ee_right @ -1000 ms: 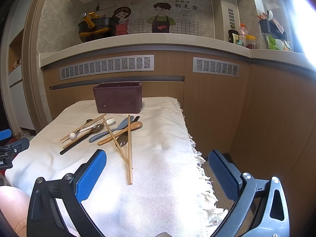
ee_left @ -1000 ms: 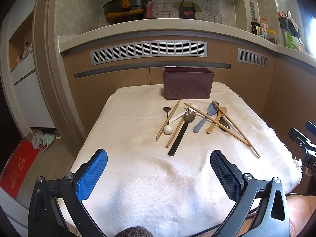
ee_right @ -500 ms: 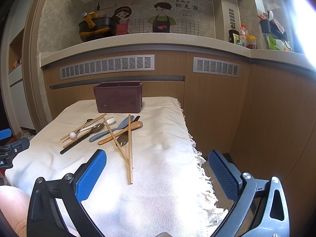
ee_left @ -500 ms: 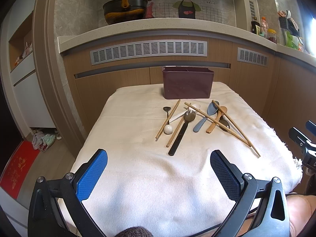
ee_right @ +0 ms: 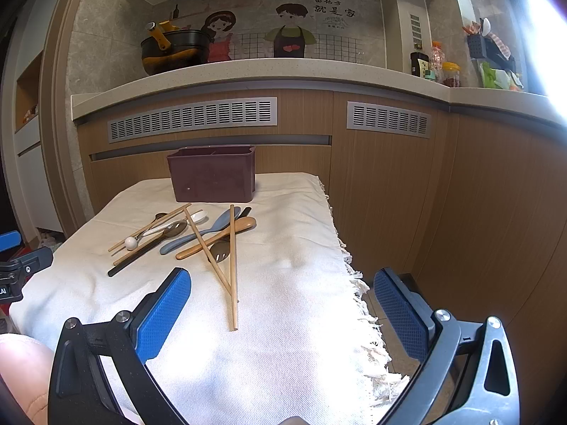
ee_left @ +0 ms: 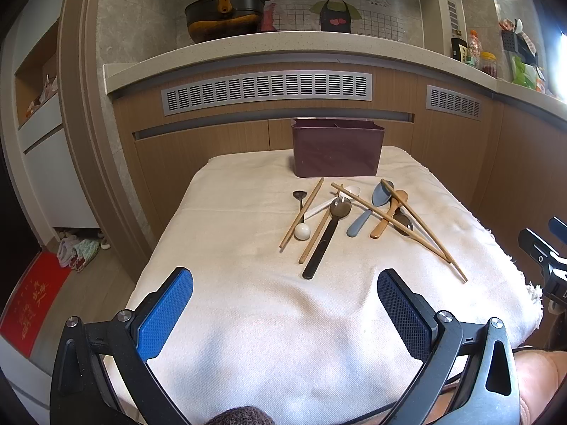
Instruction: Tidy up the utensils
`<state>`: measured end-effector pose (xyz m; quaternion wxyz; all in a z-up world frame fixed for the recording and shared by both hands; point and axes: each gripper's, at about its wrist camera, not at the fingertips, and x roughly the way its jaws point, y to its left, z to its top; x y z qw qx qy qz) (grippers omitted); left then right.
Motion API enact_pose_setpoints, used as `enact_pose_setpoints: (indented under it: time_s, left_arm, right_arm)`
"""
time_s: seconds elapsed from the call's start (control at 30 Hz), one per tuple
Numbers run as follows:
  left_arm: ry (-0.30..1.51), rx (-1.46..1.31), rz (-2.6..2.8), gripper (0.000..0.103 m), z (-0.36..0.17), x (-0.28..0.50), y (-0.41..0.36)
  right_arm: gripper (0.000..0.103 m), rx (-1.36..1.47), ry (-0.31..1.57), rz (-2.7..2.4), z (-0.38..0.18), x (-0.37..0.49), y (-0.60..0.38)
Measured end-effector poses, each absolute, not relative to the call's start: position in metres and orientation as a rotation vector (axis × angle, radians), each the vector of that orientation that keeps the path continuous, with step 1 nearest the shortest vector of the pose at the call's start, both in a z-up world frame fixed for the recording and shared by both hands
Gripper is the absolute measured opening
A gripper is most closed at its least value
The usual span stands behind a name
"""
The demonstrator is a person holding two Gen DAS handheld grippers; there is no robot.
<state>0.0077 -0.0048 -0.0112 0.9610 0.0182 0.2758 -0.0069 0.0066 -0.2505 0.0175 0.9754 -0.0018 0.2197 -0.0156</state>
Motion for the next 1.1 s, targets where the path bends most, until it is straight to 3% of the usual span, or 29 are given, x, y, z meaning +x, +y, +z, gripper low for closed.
enact_pose_setpoints:
  time_s: [0.33, 0.63, 1.1]
  left_arm:
    - [0.561, 0.079, -0.032, 0.103, -0.005, 0.025, -0.008]
    - [0.531, 0.076, -0.032, 0.103, 0.017, 0.089, 0.005]
    - [0.702, 0.073, -0.079, 0.103, -0.008, 0.201, 0.025]
  right_arm:
    - [0.103, -0.026, 0.419, -0.009, 0.031, 0.024, -0.249]
    - [0.103, -0.079, 0.411, 0.071, 0.056, 0.078, -0.239]
    - [0.102, -0.097, 0.764, 0.236, -0.001, 0.213, -0.213]
